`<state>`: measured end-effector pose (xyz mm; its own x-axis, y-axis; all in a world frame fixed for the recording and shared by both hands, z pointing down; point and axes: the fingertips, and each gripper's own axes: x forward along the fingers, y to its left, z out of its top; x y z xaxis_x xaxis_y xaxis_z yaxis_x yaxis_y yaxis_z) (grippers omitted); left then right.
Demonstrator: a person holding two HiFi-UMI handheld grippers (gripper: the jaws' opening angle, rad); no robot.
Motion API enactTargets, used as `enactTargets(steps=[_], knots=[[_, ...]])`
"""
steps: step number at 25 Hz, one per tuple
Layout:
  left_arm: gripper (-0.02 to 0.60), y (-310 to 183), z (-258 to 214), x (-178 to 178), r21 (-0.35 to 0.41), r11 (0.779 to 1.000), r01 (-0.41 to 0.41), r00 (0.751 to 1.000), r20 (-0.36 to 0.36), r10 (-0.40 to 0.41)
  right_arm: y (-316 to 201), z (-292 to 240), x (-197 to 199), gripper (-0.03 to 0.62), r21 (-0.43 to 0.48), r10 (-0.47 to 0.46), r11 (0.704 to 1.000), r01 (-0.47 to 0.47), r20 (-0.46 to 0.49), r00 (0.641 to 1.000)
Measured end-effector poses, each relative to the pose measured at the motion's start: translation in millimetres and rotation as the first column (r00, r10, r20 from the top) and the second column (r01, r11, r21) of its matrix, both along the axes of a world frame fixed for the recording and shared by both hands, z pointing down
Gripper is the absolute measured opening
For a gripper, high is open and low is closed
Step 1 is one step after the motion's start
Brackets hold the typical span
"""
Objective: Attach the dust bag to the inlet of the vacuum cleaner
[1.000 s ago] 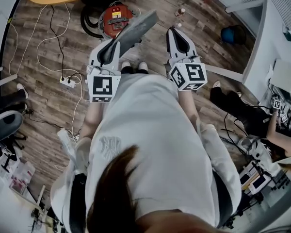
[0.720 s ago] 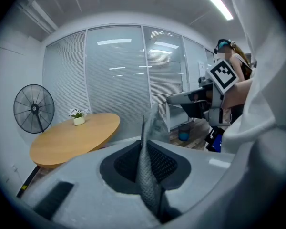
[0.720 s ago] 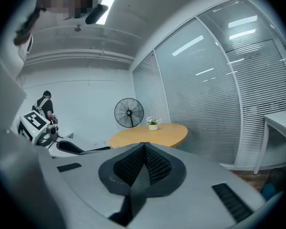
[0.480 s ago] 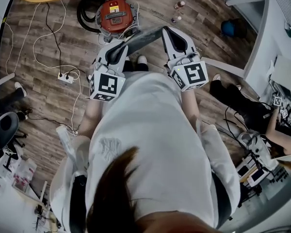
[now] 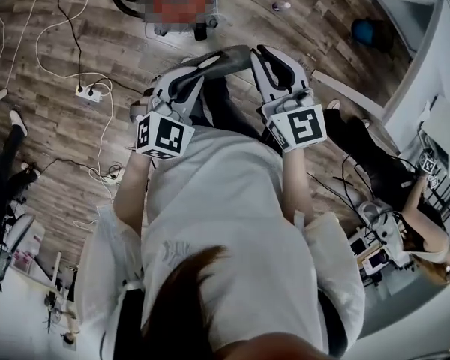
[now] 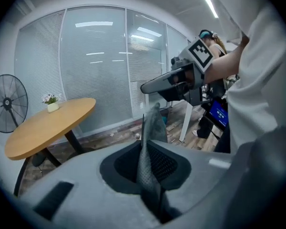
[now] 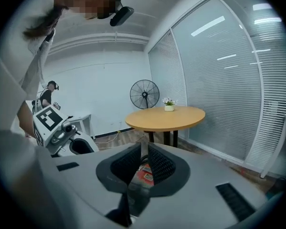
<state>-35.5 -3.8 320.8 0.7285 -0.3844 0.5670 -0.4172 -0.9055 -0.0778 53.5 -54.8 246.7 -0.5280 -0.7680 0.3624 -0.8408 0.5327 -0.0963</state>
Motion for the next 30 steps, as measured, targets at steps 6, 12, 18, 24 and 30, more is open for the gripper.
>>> enactTargets(steps=[6, 12, 18, 24, 30], knots=[[0.041, 15.2, 45.3, 9.0, -0.007, 0.999, -0.053, 0.998, 0.04, 0.053, 4.9, 46.4, -11.2, 0.094, -0.075, -0.05, 0.996, 0.051, 0.02, 0.999], [0.041, 17.6, 93.8, 9.4, -0.025, 0.996, -0.088, 0.995, 0.05, 0.09, 27.2, 111.8, -30.4, 0.158, -0.188, -0.266, 0.949, 0.252, -0.053, 0.962], [0.041, 0.6, 138.9, 12.8, -0.049, 0.989, -0.138, 0.989, 0.05, 0.14, 35.0, 181.2, -37.6, 0.196, -0.293, -0.466, 0.871, 0.395, -0.236, 0.853], [0.041, 10.5, 177.0, 29.1, -0.053, 0.978, -0.203, 0.973, 0.098, 0.208, 48.2, 247.4, -41.6, 0.153, -0.365, -0.646, 0.763, 0.533, -0.434, 0.628], [0.044, 3.7, 225.7, 35.8, -0.084, 0.976, -0.2, 0.971, 0.115, 0.209, 45.7, 297.3, -35.1, 0.079, -0.398, -0.66, 0.751, 0.528, -0.428, 0.617]])
